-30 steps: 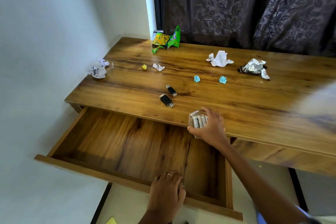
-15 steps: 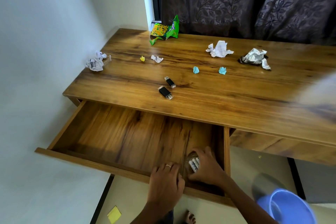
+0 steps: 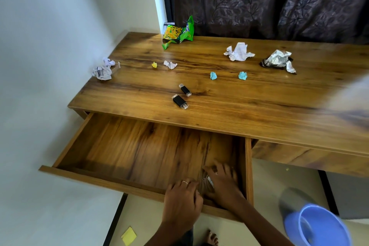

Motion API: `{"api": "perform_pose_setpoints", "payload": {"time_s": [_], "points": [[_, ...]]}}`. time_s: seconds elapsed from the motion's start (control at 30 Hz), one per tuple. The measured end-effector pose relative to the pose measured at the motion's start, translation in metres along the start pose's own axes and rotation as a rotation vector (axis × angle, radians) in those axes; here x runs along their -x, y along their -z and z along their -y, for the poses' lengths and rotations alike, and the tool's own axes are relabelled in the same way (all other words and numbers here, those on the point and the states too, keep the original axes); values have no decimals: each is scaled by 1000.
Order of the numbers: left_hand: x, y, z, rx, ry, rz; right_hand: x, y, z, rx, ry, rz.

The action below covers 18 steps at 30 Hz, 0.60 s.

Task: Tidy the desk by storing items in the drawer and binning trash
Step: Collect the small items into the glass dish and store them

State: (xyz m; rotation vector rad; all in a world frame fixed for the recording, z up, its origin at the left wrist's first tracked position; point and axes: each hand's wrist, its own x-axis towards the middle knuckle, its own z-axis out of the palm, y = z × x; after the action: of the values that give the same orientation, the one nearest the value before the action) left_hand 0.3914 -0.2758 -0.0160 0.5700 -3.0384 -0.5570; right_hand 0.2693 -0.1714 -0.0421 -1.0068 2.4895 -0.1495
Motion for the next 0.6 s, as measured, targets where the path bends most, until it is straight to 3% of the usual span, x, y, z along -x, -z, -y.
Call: {"api": "perform_pose_setpoints", "payload": {"time_s": [0.37,0.6], "points": [[0,0,0,-11,-19,-24,5,15,6,230,50,12],[0,0,1,15,5,18,9,11,14,151,-19,-6]]}}
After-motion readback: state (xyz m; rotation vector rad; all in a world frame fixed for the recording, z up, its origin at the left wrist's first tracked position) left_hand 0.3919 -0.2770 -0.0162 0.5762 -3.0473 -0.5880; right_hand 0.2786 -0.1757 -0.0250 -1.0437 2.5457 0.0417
